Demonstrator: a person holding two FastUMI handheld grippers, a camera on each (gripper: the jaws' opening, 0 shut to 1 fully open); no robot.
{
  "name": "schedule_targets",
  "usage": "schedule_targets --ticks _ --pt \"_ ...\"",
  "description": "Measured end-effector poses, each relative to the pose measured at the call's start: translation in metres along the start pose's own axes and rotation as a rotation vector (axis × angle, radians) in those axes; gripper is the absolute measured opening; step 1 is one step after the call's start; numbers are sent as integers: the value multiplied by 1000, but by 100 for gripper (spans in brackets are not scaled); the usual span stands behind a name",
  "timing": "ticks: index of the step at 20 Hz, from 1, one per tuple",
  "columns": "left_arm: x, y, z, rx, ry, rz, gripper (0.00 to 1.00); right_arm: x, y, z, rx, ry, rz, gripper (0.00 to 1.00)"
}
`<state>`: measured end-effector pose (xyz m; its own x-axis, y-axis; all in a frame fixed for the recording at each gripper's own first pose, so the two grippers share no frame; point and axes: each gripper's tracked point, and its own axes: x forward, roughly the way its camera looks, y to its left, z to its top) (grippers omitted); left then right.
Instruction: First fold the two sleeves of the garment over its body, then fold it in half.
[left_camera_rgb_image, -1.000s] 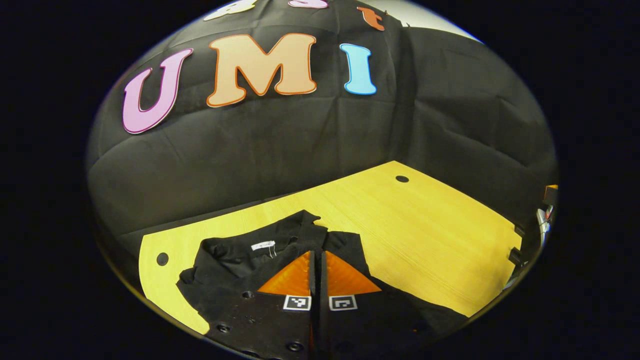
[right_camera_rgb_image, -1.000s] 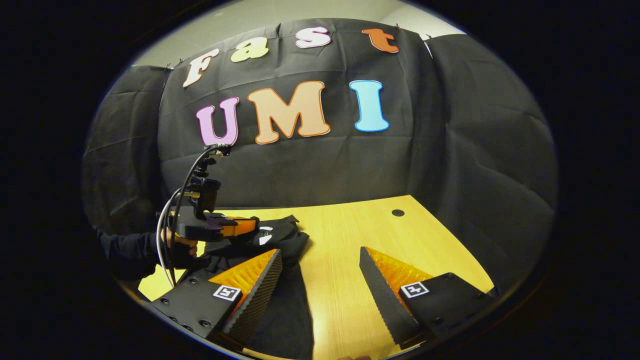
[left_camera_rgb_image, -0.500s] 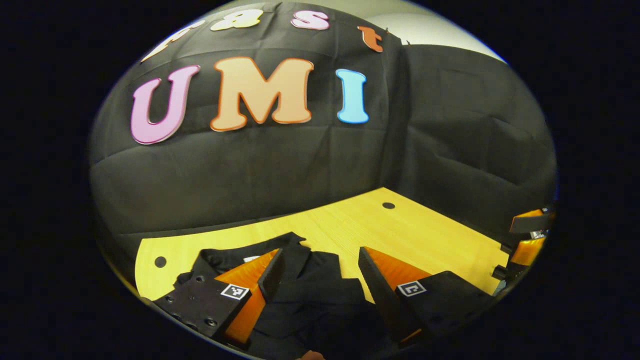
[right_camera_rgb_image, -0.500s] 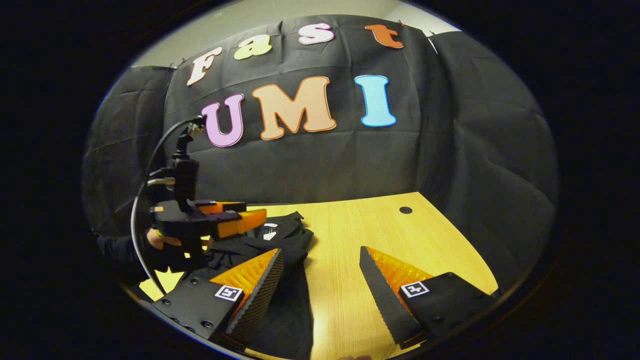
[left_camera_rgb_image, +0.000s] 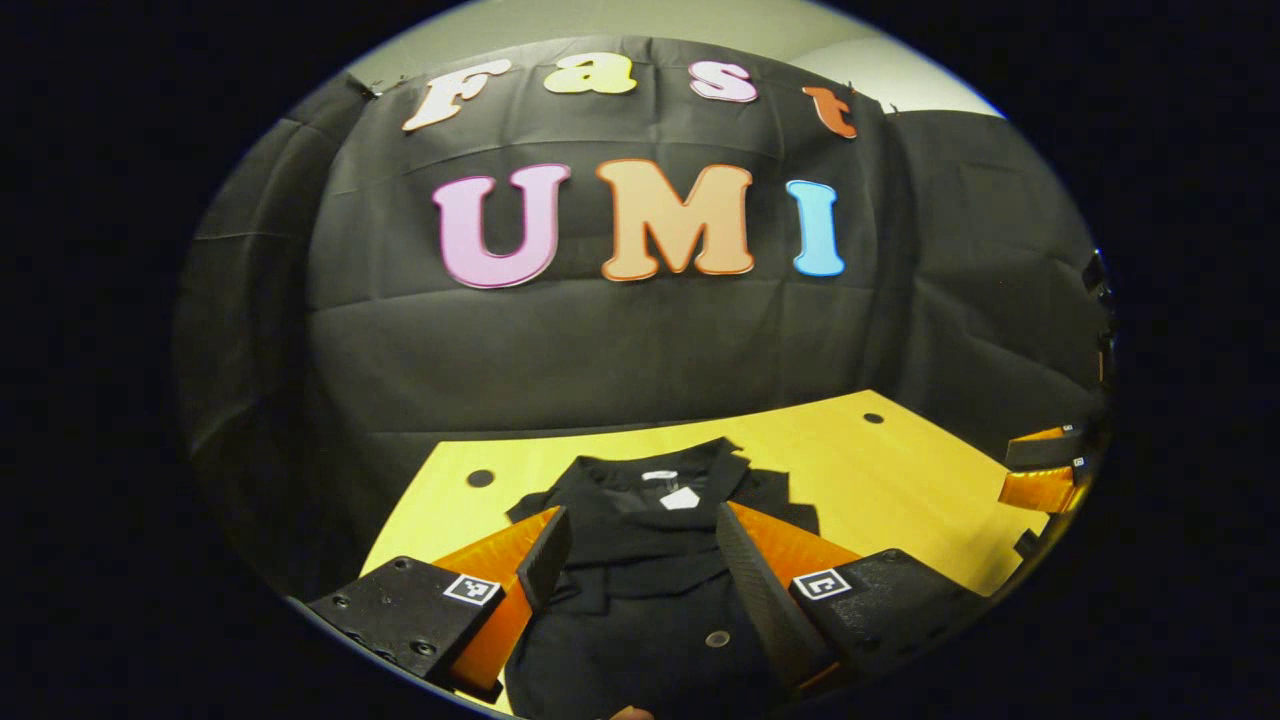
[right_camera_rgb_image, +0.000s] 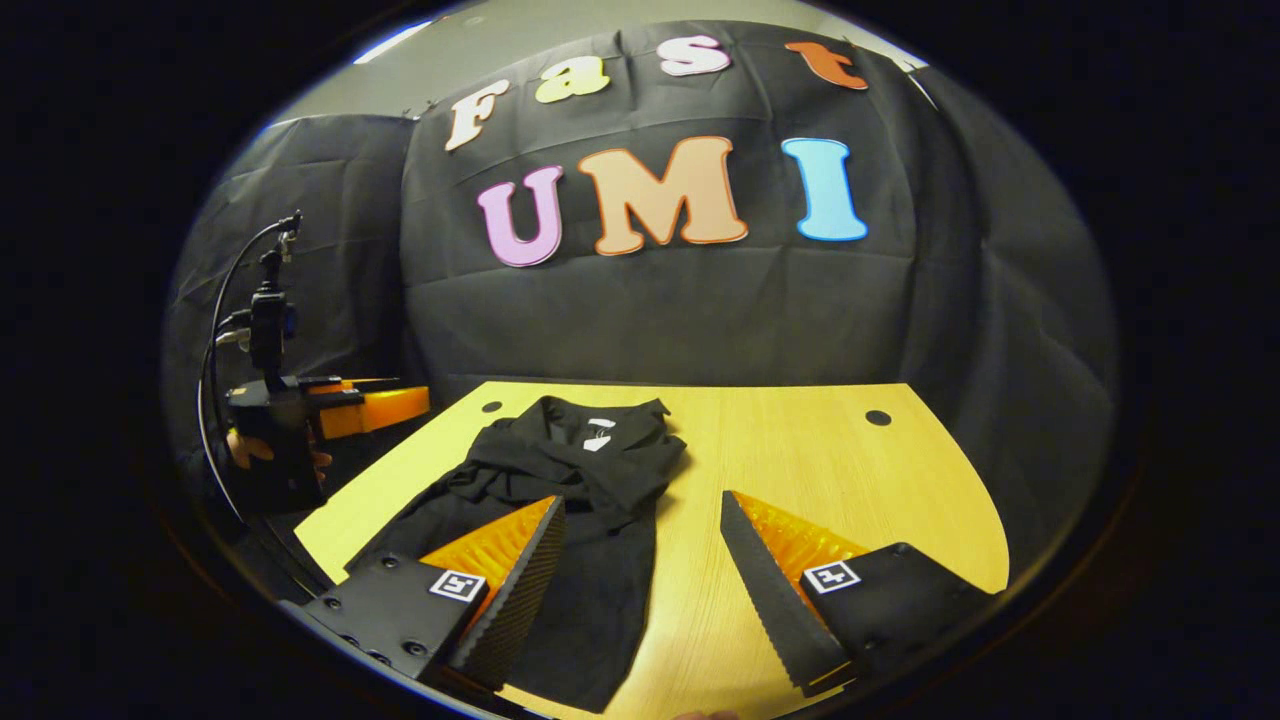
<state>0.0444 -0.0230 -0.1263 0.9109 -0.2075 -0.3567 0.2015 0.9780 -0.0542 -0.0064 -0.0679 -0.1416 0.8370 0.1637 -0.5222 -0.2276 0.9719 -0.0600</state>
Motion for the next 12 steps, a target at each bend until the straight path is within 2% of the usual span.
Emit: schedule_targets --ticks 1,2,3,5,6,7,8,9,12 --pt "-12 7 -9 -3 13 17 90 -3 7 -4 -2 1 8 99" --pt "-24 15 -18 -3 27 29 90 -5 16 -10 0 6 12 94" --pt "-35 22 -29 -5 43 39 90 -6 24 -18 2 15 14 98" --pt "-57 33 -52 -26 86 47 91 -7 41 -38 15 51 2 98" --pt "-68 36 -63 -38 102 43 96 -8 49 -47 23 62 -3 98" --pt "-76 42 -76 -45 116 48 91 -10 56 -55 26 72 -7 98" --pt "-84 48 -89 -51 138 52 96 -11 61 -67 28 92 -16 98" --pt "-92 50 -102 -60 157 50 91 -12 64 -79 29 112 -30 98" --pt "-112 60 -142 -79 218 62 91 -15 67 -107 38 163 -71 98"
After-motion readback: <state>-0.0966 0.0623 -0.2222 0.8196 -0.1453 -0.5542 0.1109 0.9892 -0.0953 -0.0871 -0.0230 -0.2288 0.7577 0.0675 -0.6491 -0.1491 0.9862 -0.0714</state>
